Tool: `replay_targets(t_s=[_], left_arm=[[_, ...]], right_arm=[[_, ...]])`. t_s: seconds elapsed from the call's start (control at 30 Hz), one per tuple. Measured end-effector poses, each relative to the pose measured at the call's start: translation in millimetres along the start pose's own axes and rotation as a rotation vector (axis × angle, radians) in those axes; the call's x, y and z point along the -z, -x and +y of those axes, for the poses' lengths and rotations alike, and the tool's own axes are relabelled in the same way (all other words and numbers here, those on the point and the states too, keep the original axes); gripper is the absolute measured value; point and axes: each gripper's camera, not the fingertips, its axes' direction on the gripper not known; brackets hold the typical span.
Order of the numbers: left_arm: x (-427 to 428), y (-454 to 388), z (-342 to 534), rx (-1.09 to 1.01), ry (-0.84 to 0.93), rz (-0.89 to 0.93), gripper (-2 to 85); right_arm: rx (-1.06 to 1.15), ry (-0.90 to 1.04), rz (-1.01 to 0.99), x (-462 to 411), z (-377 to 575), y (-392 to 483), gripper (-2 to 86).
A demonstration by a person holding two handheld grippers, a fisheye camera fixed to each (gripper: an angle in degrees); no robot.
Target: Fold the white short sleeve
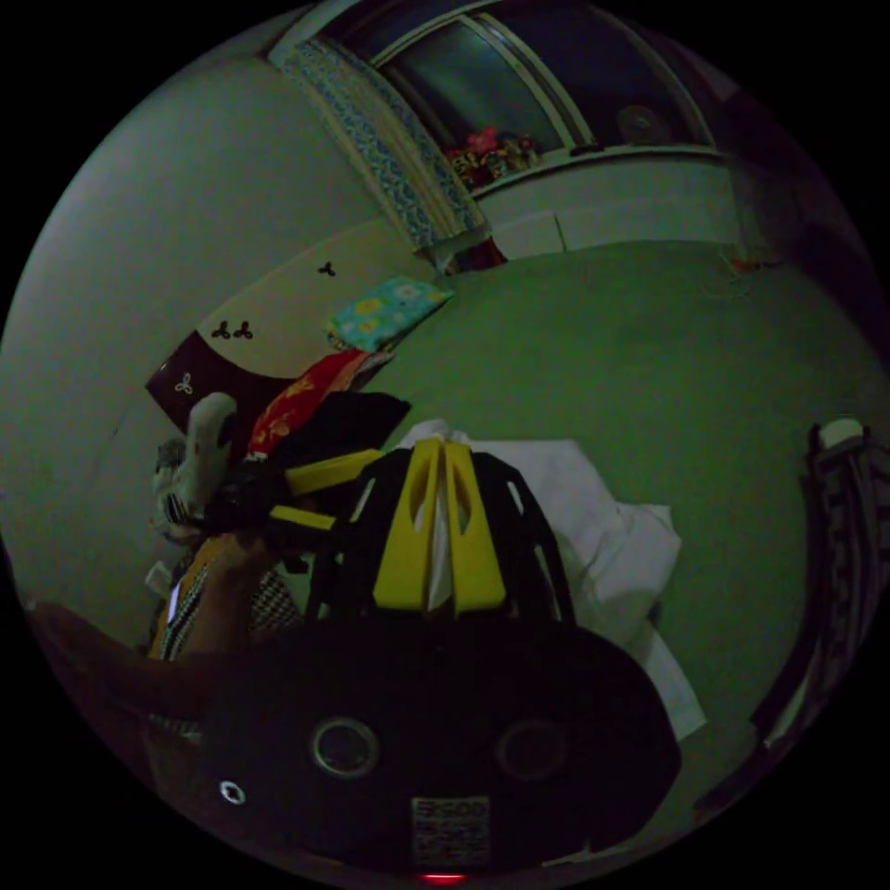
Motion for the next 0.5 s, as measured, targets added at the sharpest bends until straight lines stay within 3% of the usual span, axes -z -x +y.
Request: replay_targets(t_s=[0.1, 0.2, 0.3, 0.5], left_arm=[[-12.8, -11.8, -4.8, -0.016, 0.034, -0.026, 24.1], [-19.9, -18.7, -5.6, 0.015, 0.073, -0.132, 13.8], [-7.8, -22.2, -0.2, 0.07, -0.008, -0.156, 6.6], [11.6, -23.1, 19.2, 0.204, -0.136, -0.19, 5.1]], right_arm=[[0.022, -0.008, -0.075, 6.4, -1.3, -1.0, -0.8], [0.03, -0.008, -0.035, 11.9, -1.6, -4.2, -0.5], [0.021, -0.001, -0.014, 16.2, -2.3, -9.2, 0.7], [0.068, 0.134, -0.011, 6.4, -4.1, -12.8, 14.4]])
